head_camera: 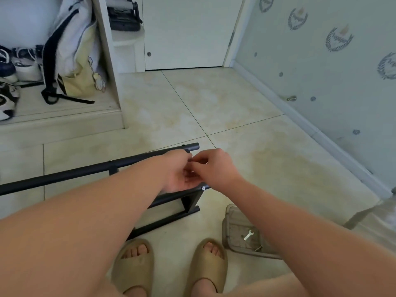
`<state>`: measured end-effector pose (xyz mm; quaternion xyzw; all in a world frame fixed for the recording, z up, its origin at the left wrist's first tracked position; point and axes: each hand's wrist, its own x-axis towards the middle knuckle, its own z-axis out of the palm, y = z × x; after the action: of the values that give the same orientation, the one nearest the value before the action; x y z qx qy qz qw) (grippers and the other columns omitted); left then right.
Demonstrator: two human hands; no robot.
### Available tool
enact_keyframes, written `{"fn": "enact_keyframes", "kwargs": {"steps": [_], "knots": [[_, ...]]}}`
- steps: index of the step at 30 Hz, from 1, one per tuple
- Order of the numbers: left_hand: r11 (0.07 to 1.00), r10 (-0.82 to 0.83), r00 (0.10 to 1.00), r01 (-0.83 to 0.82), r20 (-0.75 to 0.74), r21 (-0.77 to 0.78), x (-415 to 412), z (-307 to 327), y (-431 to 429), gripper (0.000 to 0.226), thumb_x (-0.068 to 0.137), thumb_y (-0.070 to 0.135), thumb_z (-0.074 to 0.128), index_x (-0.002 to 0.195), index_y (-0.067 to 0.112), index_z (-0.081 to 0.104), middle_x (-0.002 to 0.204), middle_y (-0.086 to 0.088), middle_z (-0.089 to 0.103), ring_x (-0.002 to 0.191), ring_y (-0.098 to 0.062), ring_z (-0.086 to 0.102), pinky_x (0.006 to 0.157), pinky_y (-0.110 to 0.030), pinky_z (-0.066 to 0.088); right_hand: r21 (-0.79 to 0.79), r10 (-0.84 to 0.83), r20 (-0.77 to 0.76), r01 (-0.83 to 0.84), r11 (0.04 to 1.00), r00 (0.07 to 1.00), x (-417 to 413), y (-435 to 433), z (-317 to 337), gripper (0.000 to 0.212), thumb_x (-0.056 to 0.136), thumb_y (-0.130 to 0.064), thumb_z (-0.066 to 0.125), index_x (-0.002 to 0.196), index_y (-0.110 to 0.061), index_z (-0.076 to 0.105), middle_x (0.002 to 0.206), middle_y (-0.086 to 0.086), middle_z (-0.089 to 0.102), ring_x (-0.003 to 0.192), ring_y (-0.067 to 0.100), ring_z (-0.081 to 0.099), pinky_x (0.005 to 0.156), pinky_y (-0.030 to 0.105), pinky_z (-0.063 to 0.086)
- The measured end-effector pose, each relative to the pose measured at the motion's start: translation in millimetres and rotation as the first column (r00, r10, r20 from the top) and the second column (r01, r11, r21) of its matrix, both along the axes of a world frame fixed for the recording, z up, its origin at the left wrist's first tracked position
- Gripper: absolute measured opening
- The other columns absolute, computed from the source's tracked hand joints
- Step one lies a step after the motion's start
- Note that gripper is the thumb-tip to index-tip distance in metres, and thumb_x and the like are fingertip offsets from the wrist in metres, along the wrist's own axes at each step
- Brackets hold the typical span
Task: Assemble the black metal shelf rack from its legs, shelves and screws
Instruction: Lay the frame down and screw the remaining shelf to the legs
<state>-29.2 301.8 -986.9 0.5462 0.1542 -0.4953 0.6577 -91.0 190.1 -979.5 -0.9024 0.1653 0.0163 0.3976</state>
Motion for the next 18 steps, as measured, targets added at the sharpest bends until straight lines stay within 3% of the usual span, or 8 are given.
{"fn": "enact_keyframes", "kwargs": {"steps": [3, 6, 9, 13, 15, 18], "knots": [[0.998, -0.001, 1.0, 0.001, -0.003, 0.069, 12, -13, 5, 0.029, 0.101, 0.006, 0.038, 0.108, -0.003, 0.065, 0.09, -0.014, 0.065, 0.076, -0.025, 0.068, 0.05, -0.025, 0.055, -0.026, -0.03, 0.059, 0.031, 0.999, 0.998, 9, -7, -4, 0.015, 0.087, -0.019, 0.066, 0.076, -0.028, 0.071, 0.074, -0.011, 0.069, 0.067, 0.0, 0.06, 0.058, 0.011, 0.041], [0.986, -0.034, 0.999, 0.032, 0.009, 0.162, 26, -28, 11, 0.032, 0.098, -0.006, 0.031, 0.102, -0.005, 0.062, 0.1, -0.016, 0.062, 0.082, -0.022, 0.066, 0.059, -0.024, 0.052, -0.104, 0.02, 0.015, -0.018, 0.994, 1.0, 11, -21, -15, 0.013, 0.089, -0.017, 0.062, 0.086, -0.024, 0.072, 0.075, -0.011, 0.067, 0.065, 0.002, 0.057, 0.06, 0.015, 0.044], [0.968, -0.065, 0.997, 0.053, 0.045, 0.243, 38, -44, 12, 0.039, 0.098, -0.013, 0.025, 0.11, -0.004, 0.061, 0.099, -0.015, 0.061, 0.084, -0.018, 0.065, 0.062, -0.022, 0.05, -0.24, 0.147, -0.097, -0.167, 0.956, 0.984, 10, -43, -32, 0.023, 0.091, -0.019, 0.065, 0.114, -0.022, 0.069, 0.105, -0.007, 0.067, 0.099, 0.011, 0.061, 0.089, 0.028, 0.05], [0.947, -0.117, 0.989, 0.083, 0.093, 0.311, 47, -61, 11, 0.033, 0.103, -0.009, 0.029, 0.116, -0.002, 0.059, 0.095, -0.015, 0.066, 0.084, -0.018, 0.067, 0.062, -0.022, 0.053, -0.275, 0.32, -0.321, -0.411, 0.869, 0.891, 10, -67, -51, 0.074, 0.086, -0.034, 0.076, 0.15, -0.033, 0.04, 0.154, -0.01, 0.039, 0.143, 0.014, 0.032, 0.116, 0.041, 0.031], [0.946, -0.142, 0.983, 0.1, 0.115, 0.309, 49, -68, 8, 0.028, 0.103, -0.006, 0.037, 0.122, -0.005, 0.057, 0.101, -0.019, 0.068, 0.088, -0.021, 0.069, 0.065, -0.026, 0.056, -0.292, 0.379, -0.365, -0.491, 0.821, 0.851, 11, -74, -59, 0.091, 0.082, -0.04, 0.079, 0.156, -0.037, 0.027, 0.163, -0.014, 0.023, 0.15, 0.013, 0.018, 0.121, 0.046, 0.023], [0.943, -0.188, 0.97, 0.134, 0.154, 0.305, 48, -81, -1, 0.021, 0.101, 0.002, 0.052, 0.119, -0.006, 0.058, 0.104, -0.02, 0.07, 0.08, -0.021, 0.072, 0.064, -0.029, 0.06, -0.327, 0.424, -0.375, -0.546, 0.771, 0.824, 15, -82, -69, 0.098, 0.08, -0.047, 0.08, 0.158, -0.039, 0.022, 0.166, -0.017, 0.014, 0.152, 0.011, 0.013, 0.121, 0.044, 0.02]]}}
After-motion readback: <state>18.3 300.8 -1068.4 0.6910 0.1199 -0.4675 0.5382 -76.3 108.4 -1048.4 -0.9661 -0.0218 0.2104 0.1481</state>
